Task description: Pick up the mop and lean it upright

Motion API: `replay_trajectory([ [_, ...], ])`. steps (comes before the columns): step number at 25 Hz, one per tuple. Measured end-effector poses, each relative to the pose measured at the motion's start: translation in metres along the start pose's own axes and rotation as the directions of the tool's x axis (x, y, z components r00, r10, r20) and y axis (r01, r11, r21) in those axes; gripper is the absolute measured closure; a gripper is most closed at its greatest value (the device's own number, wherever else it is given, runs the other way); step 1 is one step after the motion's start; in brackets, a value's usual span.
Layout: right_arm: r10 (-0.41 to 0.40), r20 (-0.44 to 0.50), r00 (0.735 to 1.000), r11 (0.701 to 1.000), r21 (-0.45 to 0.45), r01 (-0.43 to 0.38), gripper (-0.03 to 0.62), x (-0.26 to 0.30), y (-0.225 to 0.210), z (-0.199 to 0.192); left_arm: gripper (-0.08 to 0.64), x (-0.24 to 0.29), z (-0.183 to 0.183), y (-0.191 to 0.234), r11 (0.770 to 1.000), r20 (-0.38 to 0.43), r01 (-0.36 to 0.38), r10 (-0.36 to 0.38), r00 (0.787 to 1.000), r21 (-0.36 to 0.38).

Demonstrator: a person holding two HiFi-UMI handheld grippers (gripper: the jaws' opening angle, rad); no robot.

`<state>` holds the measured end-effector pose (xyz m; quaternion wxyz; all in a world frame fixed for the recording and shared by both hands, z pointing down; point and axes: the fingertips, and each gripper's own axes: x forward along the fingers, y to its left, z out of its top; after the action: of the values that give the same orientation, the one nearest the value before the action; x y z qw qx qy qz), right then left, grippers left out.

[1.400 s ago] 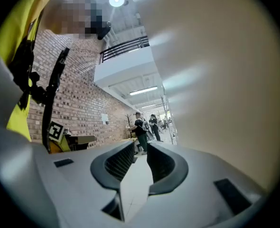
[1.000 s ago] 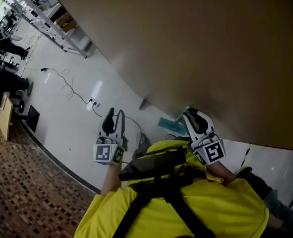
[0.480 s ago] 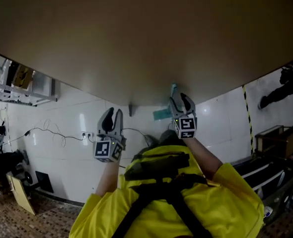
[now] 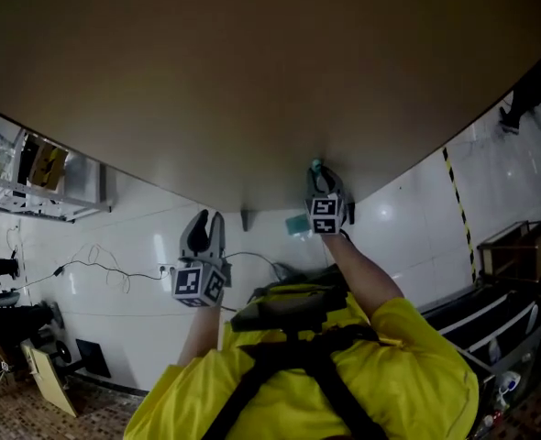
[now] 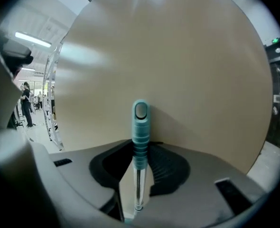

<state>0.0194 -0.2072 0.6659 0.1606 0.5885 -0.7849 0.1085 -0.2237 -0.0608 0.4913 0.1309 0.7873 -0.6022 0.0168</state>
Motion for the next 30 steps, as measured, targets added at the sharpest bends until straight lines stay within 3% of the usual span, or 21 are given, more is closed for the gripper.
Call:
replay_trajectory([
  [4,0.063,-0.013,0.998,0.998,-0.012,-0.063,0.485,-0.021,0.000,0.009,0.442,0.004,-0.006,-0.013,0.999,-0.013,0.022,-0.021,1.000,0.024],
  [8,0.135,0.074,0.988,0.991,-0.029,-0.133,0.485,-0.092,-0.004,0.042,0.442,0.007,0.012,-0.018,0.996,0.024,0.027,-0.029,0.999,0.082],
  [13,0.190,0.207,0.960,0.982,-0.041,-0.185,0.486,-0.188,-0.017,0.123,0.442,0.002,0.028,-0.011,0.997,0.054,0.022,-0.026,0.998,0.071],
  [17,0.211,0.340,0.917,0.977,-0.045,-0.208,0.488,-0.251,-0.025,0.211,0.443,0.002,0.050,-0.012,0.997,0.086,0.025,-0.031,0.996,0.067],
  [20,0.213,0.411,0.886,0.976,-0.052,-0.211,0.488,-0.277,-0.025,0.252,0.443,-0.001,0.072,-0.015,0.998,0.139,0.038,-0.046,0.989,0.056],
  [26,0.208,0.393,0.896,0.977,-0.031,-0.213,0.489,-0.281,-0.020,0.235,0.459,0.001,0.080,-0.038,0.985,0.133,0.083,-0.103,0.986,0.152],
  [30,0.189,0.376,0.907,0.980,-0.015,-0.198,0.488,-0.280,-0.026,0.218,0.488,0.004,0.073,-0.044,0.985,0.125,0.103,-0.120,0.985,0.136],
])
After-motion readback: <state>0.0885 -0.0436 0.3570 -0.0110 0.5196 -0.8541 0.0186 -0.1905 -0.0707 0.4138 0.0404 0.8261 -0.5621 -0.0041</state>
